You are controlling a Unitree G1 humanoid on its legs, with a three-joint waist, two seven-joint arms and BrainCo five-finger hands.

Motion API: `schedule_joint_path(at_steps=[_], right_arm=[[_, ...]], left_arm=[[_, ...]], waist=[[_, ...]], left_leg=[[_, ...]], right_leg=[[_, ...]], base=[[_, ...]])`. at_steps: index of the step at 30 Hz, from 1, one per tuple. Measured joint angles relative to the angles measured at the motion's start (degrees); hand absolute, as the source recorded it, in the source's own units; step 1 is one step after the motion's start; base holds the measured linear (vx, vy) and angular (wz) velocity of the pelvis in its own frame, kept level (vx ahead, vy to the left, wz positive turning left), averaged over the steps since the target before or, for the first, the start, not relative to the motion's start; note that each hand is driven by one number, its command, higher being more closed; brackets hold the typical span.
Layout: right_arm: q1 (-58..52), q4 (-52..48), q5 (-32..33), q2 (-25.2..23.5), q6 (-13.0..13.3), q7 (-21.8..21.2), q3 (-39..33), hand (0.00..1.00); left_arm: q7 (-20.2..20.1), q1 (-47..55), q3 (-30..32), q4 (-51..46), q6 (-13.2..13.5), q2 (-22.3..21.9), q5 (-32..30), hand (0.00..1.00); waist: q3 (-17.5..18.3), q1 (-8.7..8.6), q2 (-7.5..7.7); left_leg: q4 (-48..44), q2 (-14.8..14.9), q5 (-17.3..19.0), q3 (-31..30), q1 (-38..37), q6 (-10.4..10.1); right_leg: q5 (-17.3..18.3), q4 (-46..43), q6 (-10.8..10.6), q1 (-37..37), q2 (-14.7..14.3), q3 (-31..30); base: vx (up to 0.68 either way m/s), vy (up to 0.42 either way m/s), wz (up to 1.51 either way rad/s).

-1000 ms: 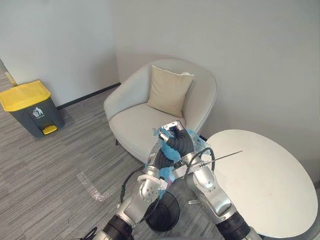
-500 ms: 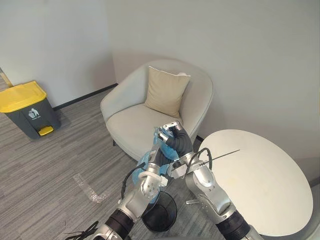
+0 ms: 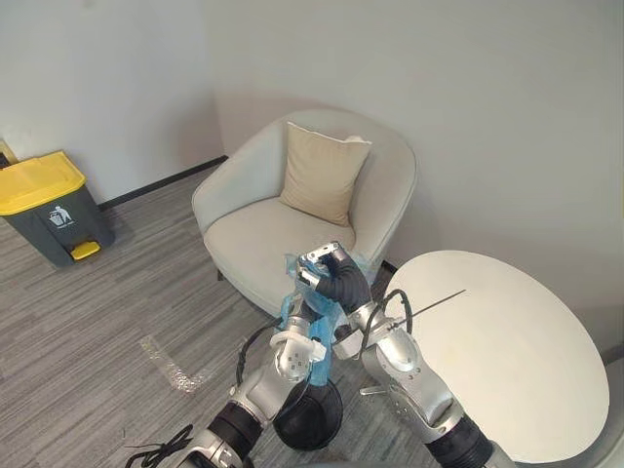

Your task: Gather rubbish on tea table into small bin, then transfer packed bag to large trash can.

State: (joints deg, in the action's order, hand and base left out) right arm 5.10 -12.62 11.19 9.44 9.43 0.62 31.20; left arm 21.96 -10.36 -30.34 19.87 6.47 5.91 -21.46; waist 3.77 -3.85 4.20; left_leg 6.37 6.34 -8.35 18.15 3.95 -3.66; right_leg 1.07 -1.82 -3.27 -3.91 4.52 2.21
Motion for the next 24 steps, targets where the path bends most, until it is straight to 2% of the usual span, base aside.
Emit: schedule_joint_path(at_steps=[6,10,14,20,24], right_arm=[[-4.6,0.0,-8.6,-0.1,1.6,0.5,-6.0,0.00],[-6.4,0.3,-19.1,1.1,2.0,3.3,-8.4,0.00],[-6.4,1.7,-27.6,4.4,3.4,6.1,-9.7,0.00],[-6.5,2.8,-33.8,9.3,3.6,8.5,-13.2,0.00],[-6.5,2.8,-33.7,12.4,4.0,8.2,-13.1,0.00]], left_arm=[[-1.2,2.5,0.5,-1.4,-0.6,0.0,1.5,1.00],[-2.2,4.5,2.6,-5.8,-0.5,0.1,1.5,1.00],[-2.3,5.9,4.7,-8.4,-0.1,0.1,1.5,1.00],[-3.5,7.9,6.7,-9.7,0.5,0.2,2.8,1.00],[-3.8,8.3,6.9,-10.6,0.5,0.2,3.7,1.00]], waist=[[-0.4,0.01,-0.28],[-0.6,0.24,-0.47],[-0.7,0.40,-0.55],[-1.5,0.61,-1.36],[-1.7,0.75,-1.66]], left_leg=[[0.0,-0.1,0.4,-0.4,0.0,-0.6],[0.0,-0.2,0.3,-0.5,0.0,-0.5],[0.0,-0.4,0.0,-0.5,0.0,0.0],[0.0,-0.5,0.0,-0.4,0.0,0.0],[0.0,-0.5,0.0,-0.5,0.0,0.0]], right_leg=[[1.4,-0.9,-0.3,-0.1,0.3,0.5],[1.6,-0.9,-0.7,-0.1,0.2,0.6],[1.2,-0.9,-0.7,-0.2,0.4,0.6],[1.2,-0.9,-0.8,-0.2,0.5,0.5],[1.2,-0.8,-0.8,-0.2,0.5,0.5]], base=[[0.00,0.004,0.05],[0.01,0.000,0.00],[0.04,-0.002,0.00],[0.02,-0.001,0.00],[0.00,0.000,0.00]])
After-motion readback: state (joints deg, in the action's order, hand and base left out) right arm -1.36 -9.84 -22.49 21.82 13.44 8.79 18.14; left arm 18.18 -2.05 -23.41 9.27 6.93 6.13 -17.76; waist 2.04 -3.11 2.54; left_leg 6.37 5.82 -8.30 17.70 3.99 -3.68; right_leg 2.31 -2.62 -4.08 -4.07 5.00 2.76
